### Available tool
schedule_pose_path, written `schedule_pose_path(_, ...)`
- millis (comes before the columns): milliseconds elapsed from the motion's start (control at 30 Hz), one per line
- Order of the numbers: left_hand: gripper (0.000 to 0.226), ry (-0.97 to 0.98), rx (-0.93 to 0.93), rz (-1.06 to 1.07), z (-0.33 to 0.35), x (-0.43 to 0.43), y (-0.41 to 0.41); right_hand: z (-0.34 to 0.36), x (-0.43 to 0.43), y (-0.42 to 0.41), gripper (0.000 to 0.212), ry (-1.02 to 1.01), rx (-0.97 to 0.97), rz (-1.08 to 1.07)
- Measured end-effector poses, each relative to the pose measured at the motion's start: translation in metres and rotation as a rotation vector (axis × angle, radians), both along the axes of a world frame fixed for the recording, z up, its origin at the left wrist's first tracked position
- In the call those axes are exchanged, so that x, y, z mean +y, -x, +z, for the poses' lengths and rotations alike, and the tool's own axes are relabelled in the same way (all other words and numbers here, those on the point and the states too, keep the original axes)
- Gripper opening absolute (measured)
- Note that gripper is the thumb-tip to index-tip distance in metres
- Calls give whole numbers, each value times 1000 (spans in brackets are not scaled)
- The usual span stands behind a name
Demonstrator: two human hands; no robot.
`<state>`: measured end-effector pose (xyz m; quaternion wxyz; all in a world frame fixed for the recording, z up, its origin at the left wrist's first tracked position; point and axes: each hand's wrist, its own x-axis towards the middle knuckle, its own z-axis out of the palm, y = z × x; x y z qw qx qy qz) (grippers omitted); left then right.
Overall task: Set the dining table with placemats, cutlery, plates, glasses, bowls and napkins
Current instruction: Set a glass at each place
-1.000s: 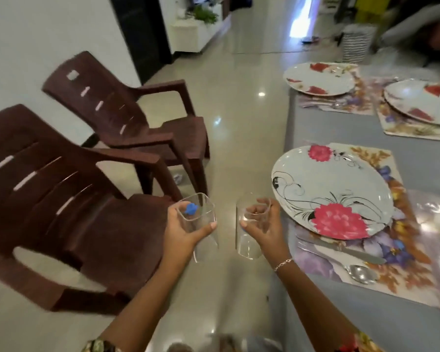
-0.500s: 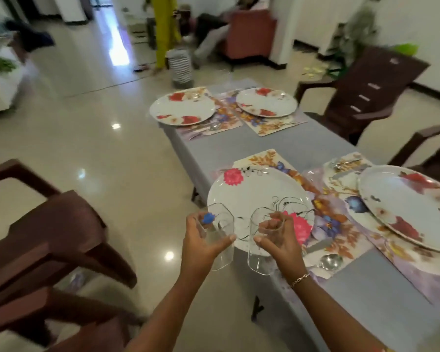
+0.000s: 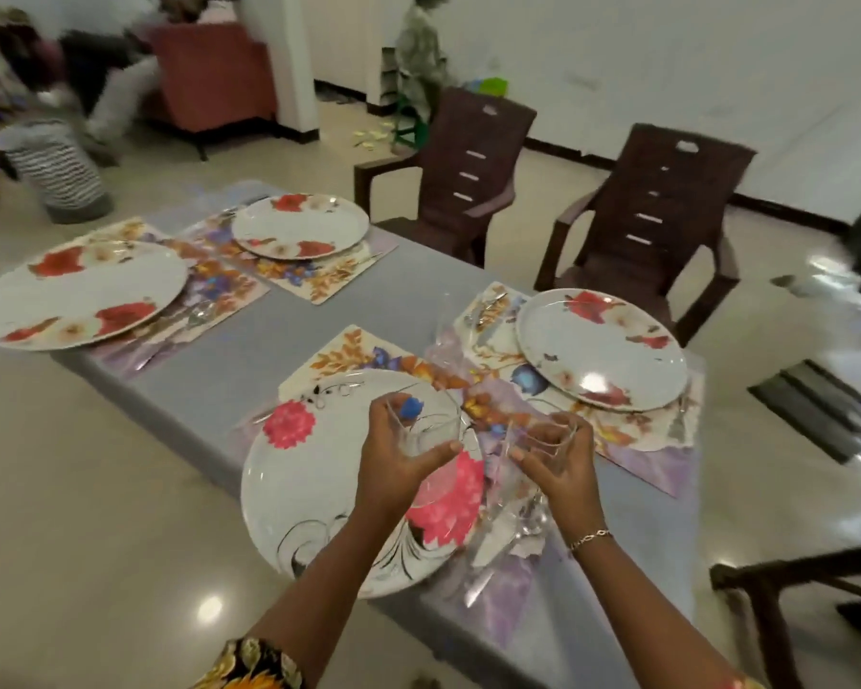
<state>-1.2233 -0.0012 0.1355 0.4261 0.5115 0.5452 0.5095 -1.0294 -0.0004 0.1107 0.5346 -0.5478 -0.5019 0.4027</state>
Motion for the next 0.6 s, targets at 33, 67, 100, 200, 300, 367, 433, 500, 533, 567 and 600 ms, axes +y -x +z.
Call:
schedule_pose_path(33, 64, 4, 3, -23, -1, 9, -4, -2, 7, -8, 65, 0, 10, -46)
schedule_pose_path(67, 63, 9, 11, -48, -2, 17, -7, -4, 15, -15, 67, -4, 18, -94)
schedule_pose_path(100, 62, 11, 27, -70, -3, 25, -10, -7, 22, -21, 70, -10, 9, -148)
schedule_pose_path(200, 60, -3, 59, -110, -4, 45, -17, -20, 42, -37, 65, -5, -3, -274)
schedule_pose_path(300, 60, -9, 79, -151, -5, 59, -21, -32, 59, -46, 70, -1, -45, -354)
schedule_pose_path(367, 66, 6, 92, -180, -4, 66, -22, -39, 68, -49, 75, 2, -80, -384)
schedule_pose_path(433, 74, 31, 106, -193, -3, 72, -21, -44, 73, -49, 78, 10, -83, -411)
schedule_pose_path(500, 79, 40, 111, -202, -1, 76, -21, -46, 75, -46, 80, 26, -72, -431)
schedule_pose_path(533, 81, 42, 107, -207, -1, 78, -20, -47, 76, -44, 81, 32, -69, -438)
schedule_pose_path(567, 82, 41, 104, -214, 0, 80, -19, -47, 76, -42, 83, 42, -71, -442)
schedule_pose_path(600, 81, 41, 106, -222, -1, 82, -17, -49, 76, -42, 87, 49, -72, -442)
